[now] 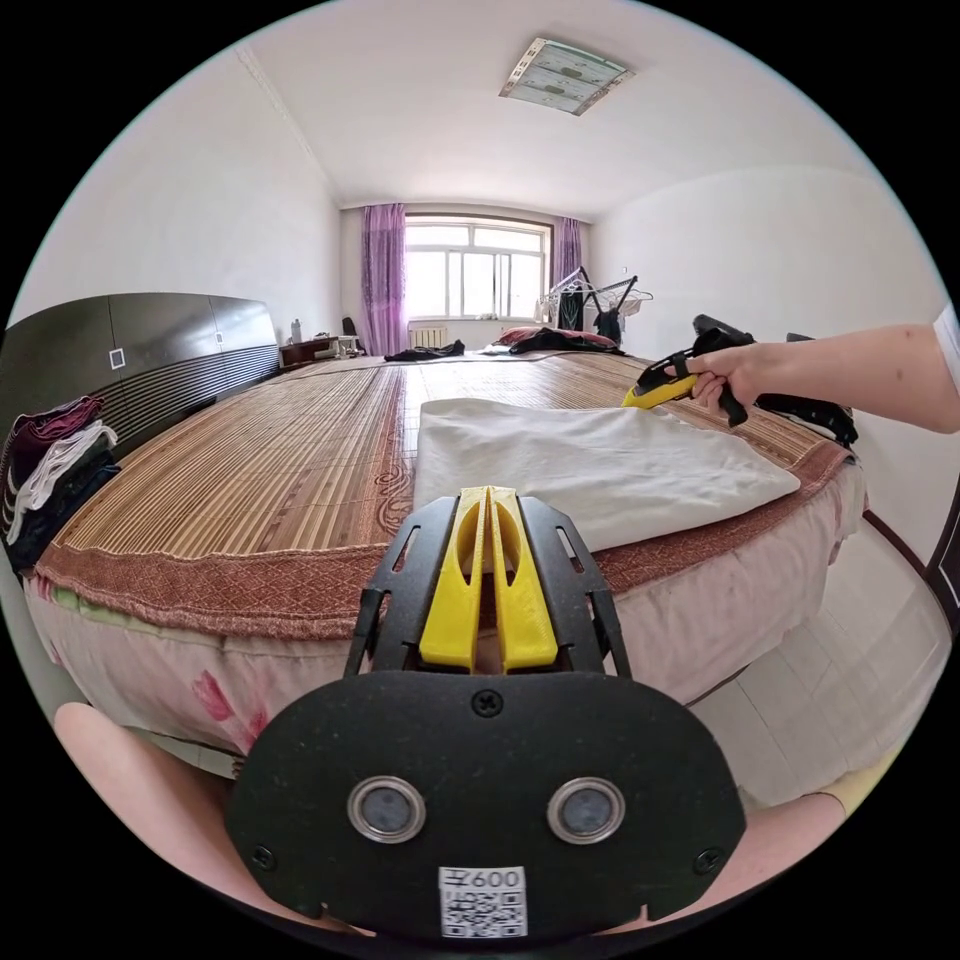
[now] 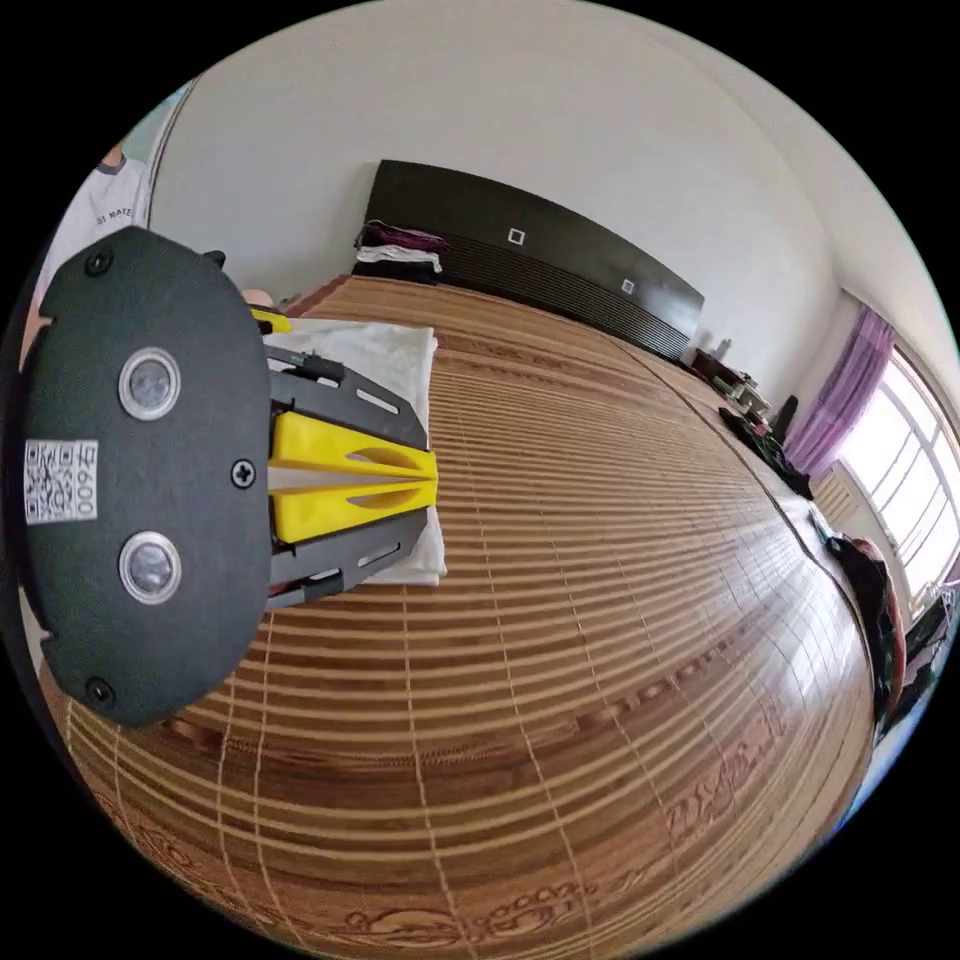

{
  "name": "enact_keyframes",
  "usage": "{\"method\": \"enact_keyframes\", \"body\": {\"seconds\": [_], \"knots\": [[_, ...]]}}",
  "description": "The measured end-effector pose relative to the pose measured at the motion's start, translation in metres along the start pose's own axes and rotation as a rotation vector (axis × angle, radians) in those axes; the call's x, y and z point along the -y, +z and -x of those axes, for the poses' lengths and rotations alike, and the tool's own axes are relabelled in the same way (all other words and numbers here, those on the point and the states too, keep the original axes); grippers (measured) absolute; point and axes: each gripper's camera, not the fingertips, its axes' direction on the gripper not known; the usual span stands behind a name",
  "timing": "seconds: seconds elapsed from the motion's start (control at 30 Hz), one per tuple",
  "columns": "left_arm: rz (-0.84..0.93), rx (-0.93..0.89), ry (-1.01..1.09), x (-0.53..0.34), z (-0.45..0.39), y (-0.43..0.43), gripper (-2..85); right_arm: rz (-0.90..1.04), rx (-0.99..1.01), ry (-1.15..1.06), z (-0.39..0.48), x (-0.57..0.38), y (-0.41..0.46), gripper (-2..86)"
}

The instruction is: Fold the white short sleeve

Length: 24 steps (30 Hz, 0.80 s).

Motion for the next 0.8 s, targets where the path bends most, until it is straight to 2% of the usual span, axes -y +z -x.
{"method": "enact_keyframes", "body": {"seconds": [0.07, 0.17, 0.23, 0.33, 0.4, 0.43, 0.47, 0.6, 0.67, 0.8], "knots": [[-0.001, -0.002, -0.001, 0.0, -0.001, 0.0, 0.1, -0.075, 0.049, 0.048, -0.026, -0.006, -0.007, -0.8], [-0.002, 0.002, -0.001, 0.001, -0.003, 0.0, 0.1, -0.235, -0.032, -0.031, -0.024, -0.023, -0.017, -0.8], [-0.002, 0.004, 0.0, 0.002, -0.004, 0.0, 0.1, -0.22, 0.004, -0.095, -0.024, -0.025, -0.01, -0.8], [-0.001, 0.001, -0.002, 0.003, -0.005, 0.0, 0.0, -0.079, 0.107, -0.11, -0.043, -0.02, 0.014, -0.8], [-0.002, 0.003, -0.003, 0.004, -0.006, 0.0, 0.0, -0.027, 0.048, -0.094, -0.06, -0.018, 0.03, -0.8], [-0.002, 0.006, -0.002, 0.004, -0.007, 0.0, 0.1, -0.023, -0.049, -0.093, -0.072, -0.018, 0.036, -0.8], [-0.001, 0.006, -0.001, 0.005, -0.007, 0.0, 0.1, -0.049, -0.14, -0.123, -0.082, -0.02, 0.038, -0.8], [0.0, 0.001, -0.004, 0.007, -0.007, 0.001, 0.1, -0.132, -0.275, -0.106, -0.117, -0.029, 0.032, -0.9], [-0.001, 0.003, -0.006, 0.009, -0.007, 0.0, 0.1, -0.171, -0.369, -0.212, -0.121, -0.048, 0.03, -0.9], [-0.002, 0.002, -0.012, 0.012, -0.007, 0.001, 0.1, -0.186, -0.372, -0.389, -0.125, -0.102, 0.039, -0.9]]}}
